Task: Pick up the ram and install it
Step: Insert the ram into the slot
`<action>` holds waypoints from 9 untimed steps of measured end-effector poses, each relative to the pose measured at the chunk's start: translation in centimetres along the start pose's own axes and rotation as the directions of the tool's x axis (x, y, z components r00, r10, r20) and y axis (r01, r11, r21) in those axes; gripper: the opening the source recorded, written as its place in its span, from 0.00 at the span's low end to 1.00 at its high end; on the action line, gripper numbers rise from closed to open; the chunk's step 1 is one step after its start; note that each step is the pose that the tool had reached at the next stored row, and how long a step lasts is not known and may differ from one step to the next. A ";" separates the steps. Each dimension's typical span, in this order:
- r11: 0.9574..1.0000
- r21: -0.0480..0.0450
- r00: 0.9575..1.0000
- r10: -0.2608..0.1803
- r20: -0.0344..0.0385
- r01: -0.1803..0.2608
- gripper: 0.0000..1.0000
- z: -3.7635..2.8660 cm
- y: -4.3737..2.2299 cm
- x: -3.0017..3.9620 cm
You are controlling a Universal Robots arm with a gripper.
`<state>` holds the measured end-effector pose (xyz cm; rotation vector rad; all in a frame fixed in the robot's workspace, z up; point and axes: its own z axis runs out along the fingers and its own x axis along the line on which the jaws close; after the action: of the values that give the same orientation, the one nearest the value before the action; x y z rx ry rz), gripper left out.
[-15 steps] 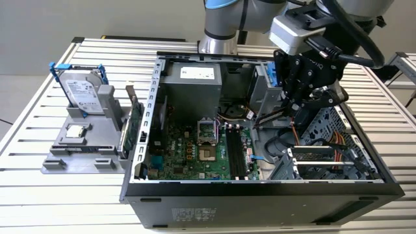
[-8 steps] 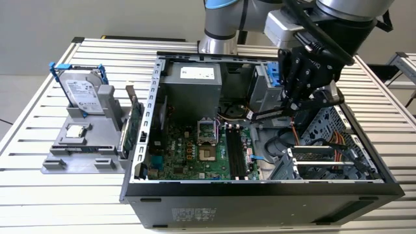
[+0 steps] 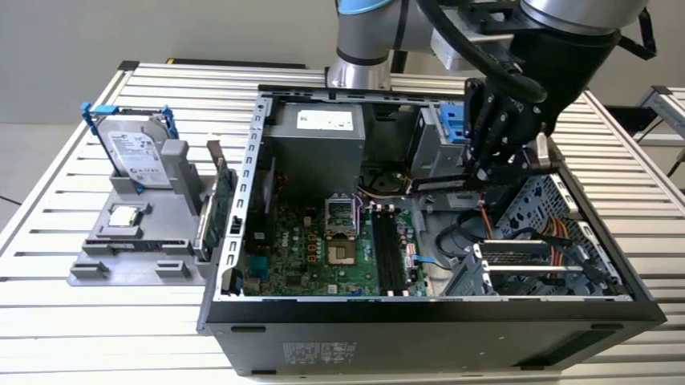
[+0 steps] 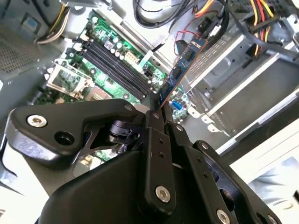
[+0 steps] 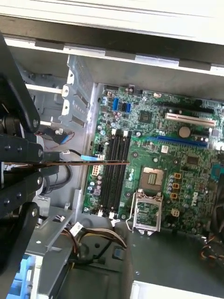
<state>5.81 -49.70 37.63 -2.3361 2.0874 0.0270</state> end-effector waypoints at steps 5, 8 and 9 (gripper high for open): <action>0.996 0.002 0.996 0.089 0.001 -0.089 0.00 0.00 0.00 0.00; 0.990 0.003 0.990 0.143 0.001 -0.143 0.00 0.00 0.00 0.00; 0.987 0.003 0.987 0.159 0.001 -0.159 0.00 0.00 0.00 0.00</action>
<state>5.81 -49.70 37.63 -2.1607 2.2666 0.0258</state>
